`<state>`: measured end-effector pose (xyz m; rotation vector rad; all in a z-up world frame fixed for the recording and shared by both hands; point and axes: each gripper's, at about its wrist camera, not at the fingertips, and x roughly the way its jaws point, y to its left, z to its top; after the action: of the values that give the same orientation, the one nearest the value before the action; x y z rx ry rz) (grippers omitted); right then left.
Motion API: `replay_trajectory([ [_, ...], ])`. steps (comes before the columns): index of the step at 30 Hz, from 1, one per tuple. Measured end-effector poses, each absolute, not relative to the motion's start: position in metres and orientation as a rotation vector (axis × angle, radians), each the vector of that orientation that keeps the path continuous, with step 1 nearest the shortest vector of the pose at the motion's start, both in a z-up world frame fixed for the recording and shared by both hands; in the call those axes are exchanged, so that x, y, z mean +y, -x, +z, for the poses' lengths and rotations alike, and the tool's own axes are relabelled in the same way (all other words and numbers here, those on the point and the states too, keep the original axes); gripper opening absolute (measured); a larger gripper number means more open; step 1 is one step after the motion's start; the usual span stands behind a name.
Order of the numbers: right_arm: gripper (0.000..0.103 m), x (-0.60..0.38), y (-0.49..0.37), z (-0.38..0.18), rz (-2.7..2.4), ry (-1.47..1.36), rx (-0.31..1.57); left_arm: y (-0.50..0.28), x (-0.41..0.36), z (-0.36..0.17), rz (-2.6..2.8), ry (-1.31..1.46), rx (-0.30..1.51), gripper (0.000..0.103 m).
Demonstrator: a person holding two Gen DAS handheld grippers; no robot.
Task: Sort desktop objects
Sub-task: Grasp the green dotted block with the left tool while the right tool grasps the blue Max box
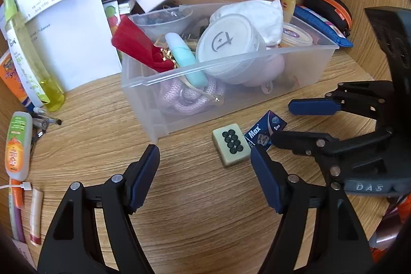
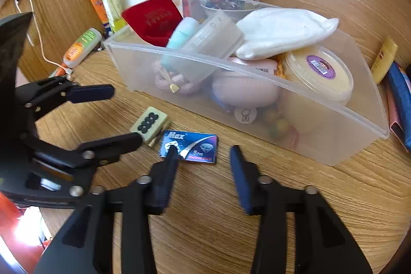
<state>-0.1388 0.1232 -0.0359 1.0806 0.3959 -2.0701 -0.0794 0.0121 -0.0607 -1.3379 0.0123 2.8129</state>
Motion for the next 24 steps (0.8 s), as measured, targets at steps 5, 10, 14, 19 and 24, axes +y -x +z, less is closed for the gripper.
replay_trajectory([
  [5,0.043,0.131,0.146,-0.040,-2.077,-1.109,0.380,0.086,0.018,-0.062,2.808,1.348,0.026,0.073],
  [10,0.052,0.141,0.141,-0.040,-2.079,-1.106,0.394,0.096,0.020,-0.062,2.782,1.347,0.016,0.065],
  [14,0.057,0.138,0.134,-0.042,-2.060,-1.102,0.415,0.101,0.019,-0.068,2.743,1.365,-0.011,0.057],
  [19,0.057,0.121,0.128,-0.045,-2.039,-1.087,0.454,0.096,0.014,-0.068,2.747,1.346,-0.016,0.050],
  [24,0.057,0.107,0.125,-0.047,-2.052,-1.049,0.495,0.100,0.003,-0.070,2.758,1.364,-0.029,0.033],
])
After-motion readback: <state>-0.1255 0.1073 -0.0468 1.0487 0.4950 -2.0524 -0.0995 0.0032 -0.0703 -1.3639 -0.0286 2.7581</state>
